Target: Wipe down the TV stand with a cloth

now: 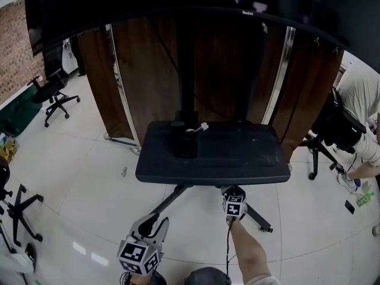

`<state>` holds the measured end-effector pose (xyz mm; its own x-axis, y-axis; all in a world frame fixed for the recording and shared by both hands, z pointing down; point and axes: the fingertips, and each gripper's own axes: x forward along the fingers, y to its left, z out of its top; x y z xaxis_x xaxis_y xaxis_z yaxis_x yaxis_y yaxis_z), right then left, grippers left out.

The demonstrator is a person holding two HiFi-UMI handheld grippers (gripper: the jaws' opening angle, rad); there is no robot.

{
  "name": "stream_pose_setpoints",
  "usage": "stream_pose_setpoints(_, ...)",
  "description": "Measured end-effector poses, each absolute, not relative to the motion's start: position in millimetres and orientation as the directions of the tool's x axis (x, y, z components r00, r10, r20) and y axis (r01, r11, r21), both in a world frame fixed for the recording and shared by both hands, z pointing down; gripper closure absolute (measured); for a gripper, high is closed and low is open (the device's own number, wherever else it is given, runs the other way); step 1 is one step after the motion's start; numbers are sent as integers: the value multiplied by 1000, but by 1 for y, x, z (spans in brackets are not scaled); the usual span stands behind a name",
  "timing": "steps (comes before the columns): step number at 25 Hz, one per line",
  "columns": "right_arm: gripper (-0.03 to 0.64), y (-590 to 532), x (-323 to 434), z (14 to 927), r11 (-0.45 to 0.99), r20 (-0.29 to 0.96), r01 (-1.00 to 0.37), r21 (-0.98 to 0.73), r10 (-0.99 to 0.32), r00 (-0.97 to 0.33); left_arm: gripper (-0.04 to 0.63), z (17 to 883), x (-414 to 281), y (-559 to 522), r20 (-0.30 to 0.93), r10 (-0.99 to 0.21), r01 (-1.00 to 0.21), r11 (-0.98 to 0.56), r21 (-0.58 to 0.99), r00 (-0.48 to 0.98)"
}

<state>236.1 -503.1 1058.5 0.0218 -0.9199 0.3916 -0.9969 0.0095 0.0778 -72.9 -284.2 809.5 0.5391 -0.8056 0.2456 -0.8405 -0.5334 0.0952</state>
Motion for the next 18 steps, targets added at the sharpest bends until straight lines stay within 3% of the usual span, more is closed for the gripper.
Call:
stream_pose_setpoints(3, 611, -481, 228, 1080, 20, 391, -999, 39, -920, -4, 443, 818, -80, -285, 257, -807, -846, -524, 99, 531)
stream_pose_setpoints(8, 611, -504, 109, 1001, 317, 200, -947, 52, -933, -301, 443, 818, -100, -288, 238, -824, -857, -503, 106, 514)
stream_pose_setpoints(14, 611, -555, 27, 1068, 395, 381, -915, 80, -860, -338, 443, 824, -134, -272, 250, -855, -890, -447, 90, 455)
stream_pose_setpoints(18, 611, -521, -52, 1119, 514, 410, -856, 52, -793, -451, 444, 844, -177, -265, 273, -885, -926, -362, 104, 377)
